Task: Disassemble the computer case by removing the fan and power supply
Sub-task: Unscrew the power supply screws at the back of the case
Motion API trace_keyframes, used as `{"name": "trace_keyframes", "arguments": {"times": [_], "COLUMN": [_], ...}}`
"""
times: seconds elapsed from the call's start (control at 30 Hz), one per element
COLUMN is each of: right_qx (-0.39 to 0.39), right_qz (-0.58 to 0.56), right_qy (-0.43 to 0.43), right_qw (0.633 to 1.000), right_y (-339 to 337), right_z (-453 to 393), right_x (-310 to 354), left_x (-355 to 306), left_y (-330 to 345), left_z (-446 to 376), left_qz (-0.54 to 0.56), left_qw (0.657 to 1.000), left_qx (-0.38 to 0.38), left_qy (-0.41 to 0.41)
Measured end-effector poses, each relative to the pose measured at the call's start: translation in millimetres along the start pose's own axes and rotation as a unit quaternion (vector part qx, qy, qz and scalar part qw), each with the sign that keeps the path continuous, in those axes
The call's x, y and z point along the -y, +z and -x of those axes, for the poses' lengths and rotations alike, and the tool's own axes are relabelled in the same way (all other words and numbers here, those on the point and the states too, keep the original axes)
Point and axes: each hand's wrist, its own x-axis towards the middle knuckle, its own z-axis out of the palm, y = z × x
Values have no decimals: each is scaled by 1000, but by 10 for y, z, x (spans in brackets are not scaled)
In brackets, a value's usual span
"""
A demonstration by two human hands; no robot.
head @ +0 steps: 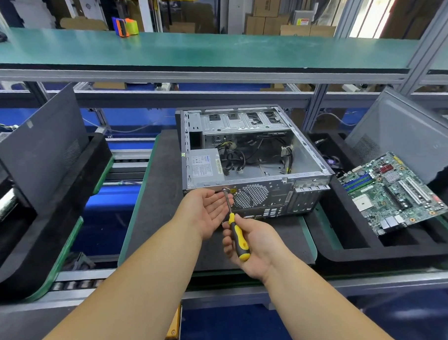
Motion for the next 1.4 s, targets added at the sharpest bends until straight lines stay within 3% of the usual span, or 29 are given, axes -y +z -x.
{"name": "trace_keyframes", "arguments": {"times": [0.17,0.63,1.1,1.4], "right_qx": [-19,21,-41,26], "right_qz": [0,-47,-1,-33], "right_qy": [-16,12,-22,16], "right_qw": [1000,999,999,999], "right_y": [39,2,13,16], "right_z": [5,24,-73,-7], "right_x": [-30,21,-62,18], "left_x": [-3,-30,-4,10], "left_y": [-10,-11,-42,-14], "left_z": [-10,-8,-40,-59], "left_qz": [5,-25,-24,-38], "left_qw": [1000,1000,1000,999], "left_qx": [5,-6,-9,-33], "left_qy": [2,2,2,-5]}}
